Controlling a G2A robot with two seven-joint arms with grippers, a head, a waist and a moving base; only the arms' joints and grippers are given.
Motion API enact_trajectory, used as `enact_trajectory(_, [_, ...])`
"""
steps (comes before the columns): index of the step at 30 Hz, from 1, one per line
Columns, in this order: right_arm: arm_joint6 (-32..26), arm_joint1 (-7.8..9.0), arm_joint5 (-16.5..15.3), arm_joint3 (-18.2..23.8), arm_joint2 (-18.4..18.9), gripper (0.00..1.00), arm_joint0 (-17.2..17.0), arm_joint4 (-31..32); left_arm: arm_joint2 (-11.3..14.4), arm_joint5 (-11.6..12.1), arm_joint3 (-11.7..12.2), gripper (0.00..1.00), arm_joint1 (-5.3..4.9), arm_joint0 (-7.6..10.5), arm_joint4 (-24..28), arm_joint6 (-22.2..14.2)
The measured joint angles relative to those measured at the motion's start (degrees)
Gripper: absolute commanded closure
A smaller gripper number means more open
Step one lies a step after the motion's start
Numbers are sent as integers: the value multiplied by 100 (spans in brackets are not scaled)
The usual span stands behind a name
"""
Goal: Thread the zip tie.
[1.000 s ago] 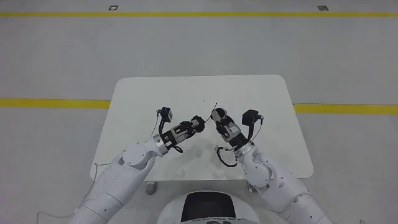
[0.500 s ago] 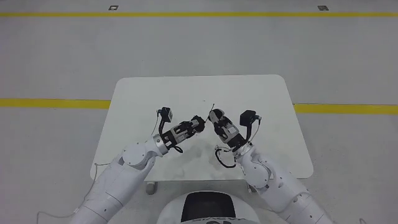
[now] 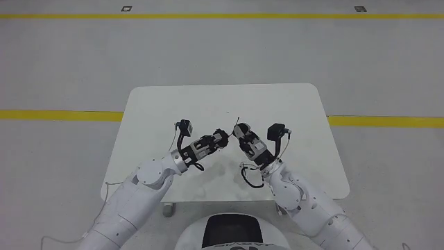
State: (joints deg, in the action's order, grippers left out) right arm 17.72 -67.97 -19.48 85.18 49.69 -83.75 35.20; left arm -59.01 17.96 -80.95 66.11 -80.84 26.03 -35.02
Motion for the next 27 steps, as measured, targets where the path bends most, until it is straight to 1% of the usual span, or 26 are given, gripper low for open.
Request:
enact_trajectory(22, [-83,25,0,-98,-218,100,146,-177,0,0,0,100,0,0,0,0])
enact_trajectory(23, [-87,26,0,-100,-220,71,148,-183,0,0,0,100,0,0,0,0])
enact_trajectory(24, [-89,29,0,-101,-219,0,147,-193,0,0,0,100,0,0,0,0])
enact_trajectory(27, [-88,40,0,-98,-190,0,123,-246,0,0,0,100,0,0,0,0])
